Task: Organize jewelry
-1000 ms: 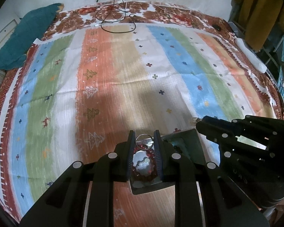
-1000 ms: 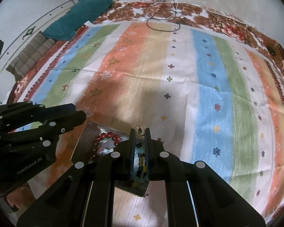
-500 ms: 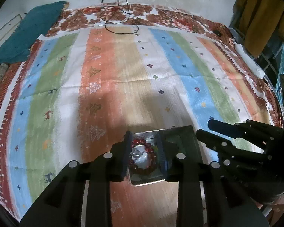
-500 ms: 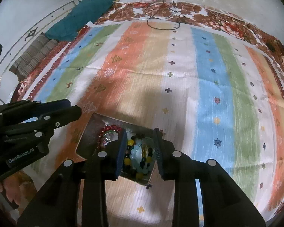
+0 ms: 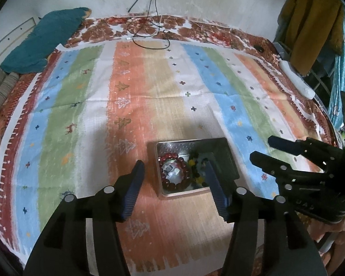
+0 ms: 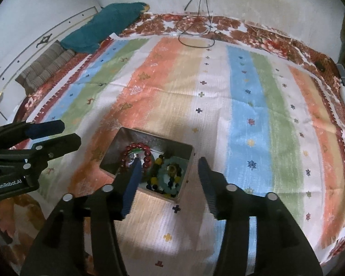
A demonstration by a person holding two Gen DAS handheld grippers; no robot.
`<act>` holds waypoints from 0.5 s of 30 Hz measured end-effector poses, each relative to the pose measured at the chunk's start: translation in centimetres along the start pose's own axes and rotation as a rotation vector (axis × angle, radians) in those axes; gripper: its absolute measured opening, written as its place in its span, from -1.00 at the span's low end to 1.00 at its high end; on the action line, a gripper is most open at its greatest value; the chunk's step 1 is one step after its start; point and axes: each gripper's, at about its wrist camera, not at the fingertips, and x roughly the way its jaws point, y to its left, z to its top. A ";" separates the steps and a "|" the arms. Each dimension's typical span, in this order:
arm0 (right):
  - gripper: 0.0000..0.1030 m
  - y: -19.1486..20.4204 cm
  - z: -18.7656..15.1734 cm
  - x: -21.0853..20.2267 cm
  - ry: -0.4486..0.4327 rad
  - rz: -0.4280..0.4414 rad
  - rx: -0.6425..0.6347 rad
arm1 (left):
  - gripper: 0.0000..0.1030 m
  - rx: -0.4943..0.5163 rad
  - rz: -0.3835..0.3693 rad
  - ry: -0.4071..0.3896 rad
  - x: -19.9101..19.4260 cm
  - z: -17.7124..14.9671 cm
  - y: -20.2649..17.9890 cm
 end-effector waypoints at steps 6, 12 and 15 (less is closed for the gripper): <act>0.28 0.1 -0.7 -1.6 -0.033 0.035 0.005 | 0.27 -0.009 -0.017 -0.022 -1.0 -0.8 0.2; 0.41 0.0 -1.6 -2.9 -0.054 0.069 0.011 | 0.49 0.014 -0.006 -0.039 -1.9 -1.7 -0.4; 0.45 0.0 -2.0 -3.3 -0.061 0.062 0.005 | 0.59 0.021 -0.002 -0.048 -2.2 -2.1 -0.6</act>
